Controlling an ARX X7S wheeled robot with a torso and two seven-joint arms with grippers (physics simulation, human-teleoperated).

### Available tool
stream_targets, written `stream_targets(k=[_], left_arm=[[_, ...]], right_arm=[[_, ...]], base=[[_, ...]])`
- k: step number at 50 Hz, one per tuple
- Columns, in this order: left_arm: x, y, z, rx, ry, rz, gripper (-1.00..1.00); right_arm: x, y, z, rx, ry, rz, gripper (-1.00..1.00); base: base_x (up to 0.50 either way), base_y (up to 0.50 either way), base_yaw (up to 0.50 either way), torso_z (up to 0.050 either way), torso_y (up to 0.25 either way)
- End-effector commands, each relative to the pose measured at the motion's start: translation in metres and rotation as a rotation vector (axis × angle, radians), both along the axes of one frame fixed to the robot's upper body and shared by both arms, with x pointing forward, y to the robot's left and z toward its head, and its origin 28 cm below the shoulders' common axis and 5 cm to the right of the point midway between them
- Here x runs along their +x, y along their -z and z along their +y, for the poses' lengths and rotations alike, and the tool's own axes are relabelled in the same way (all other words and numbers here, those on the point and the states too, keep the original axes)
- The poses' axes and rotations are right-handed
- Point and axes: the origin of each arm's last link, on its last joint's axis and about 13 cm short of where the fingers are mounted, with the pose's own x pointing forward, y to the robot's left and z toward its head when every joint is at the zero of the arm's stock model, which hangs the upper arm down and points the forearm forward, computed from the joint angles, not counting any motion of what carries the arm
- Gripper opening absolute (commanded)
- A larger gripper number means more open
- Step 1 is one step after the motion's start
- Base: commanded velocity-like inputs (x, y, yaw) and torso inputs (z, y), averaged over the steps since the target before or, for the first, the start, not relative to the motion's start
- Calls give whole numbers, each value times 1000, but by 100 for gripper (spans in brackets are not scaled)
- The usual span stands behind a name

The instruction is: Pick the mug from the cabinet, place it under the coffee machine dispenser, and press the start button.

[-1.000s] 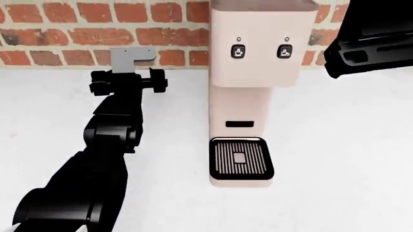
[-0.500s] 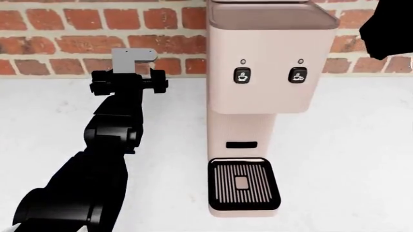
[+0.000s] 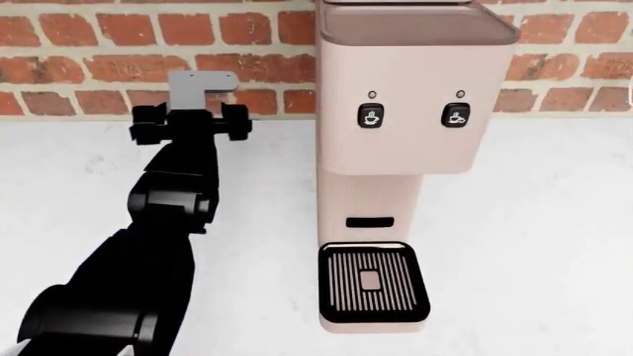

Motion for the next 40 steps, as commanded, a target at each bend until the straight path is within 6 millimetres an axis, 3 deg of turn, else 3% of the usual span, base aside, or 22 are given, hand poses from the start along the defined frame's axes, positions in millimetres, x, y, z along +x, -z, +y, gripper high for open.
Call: stream_targets(k=[1, 11, 27, 40], left_arm=[[0, 1, 2, -14, -52, 16, 100], [-1, 3, 1, 45, -92, 26, 100], [-2, 5, 1, 95, -110, 38, 100], [-2, 5, 0, 117, -106, 43, 100]], right_arm=[[-19, -22, 6, 81, 28, -1, 100], [-13, -66, 2, 92, 99, -101, 100], [4, -116, 23, 93, 113, -86, 100], [55, -149, 25, 85, 156, 2, 100]], base=[[0, 0, 0, 0, 0], [0, 0, 0, 0, 0], [0, 0, 0, 0, 0], [0, 0, 0, 0, 0]])
